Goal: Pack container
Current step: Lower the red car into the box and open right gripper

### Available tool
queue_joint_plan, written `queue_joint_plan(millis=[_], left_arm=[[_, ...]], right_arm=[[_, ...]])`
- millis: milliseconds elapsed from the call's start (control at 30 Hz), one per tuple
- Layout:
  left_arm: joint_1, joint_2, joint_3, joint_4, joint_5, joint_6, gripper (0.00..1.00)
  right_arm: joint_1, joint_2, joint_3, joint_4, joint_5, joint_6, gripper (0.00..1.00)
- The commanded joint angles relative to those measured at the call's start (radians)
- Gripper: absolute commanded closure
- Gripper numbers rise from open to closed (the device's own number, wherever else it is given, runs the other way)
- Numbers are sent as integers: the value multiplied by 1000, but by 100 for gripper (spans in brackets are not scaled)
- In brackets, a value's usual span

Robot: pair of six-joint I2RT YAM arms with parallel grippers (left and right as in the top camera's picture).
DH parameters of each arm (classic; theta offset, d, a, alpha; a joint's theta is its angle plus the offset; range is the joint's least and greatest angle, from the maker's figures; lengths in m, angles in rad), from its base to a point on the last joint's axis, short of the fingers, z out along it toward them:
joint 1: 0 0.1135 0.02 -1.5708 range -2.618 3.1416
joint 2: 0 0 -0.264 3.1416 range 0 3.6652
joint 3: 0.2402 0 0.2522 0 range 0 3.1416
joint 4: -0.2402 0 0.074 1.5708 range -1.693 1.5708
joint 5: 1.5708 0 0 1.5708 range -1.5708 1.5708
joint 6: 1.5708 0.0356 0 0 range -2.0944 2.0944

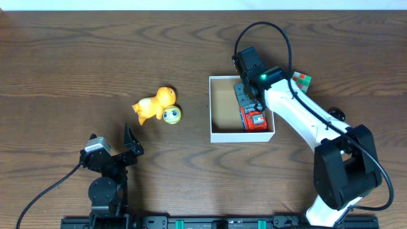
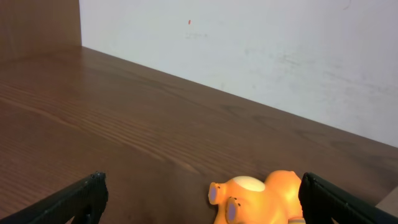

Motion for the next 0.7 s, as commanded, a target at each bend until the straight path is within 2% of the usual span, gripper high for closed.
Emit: queue_joint_plan(millis=[0,200,400,600,667], left_arm=[[5,-6,-21,-35,-1,17,2],[5,-6,-21,-35,-1,17,2],[5,-6,-21,-35,-1,17,2],[5,-6,-21,-35,-1,17,2],[5,-6,-21,-35,-1,17,2]], right_arm=[[-4,10,10,-3,-18,-11,75],[-4,12,-11,9,-24,-11,84],[-4,12,-17,12,-23,-11,86],[-4,12,-21,14,-23,-11,99],[-4,12,-21,17,-23,-11,99]])
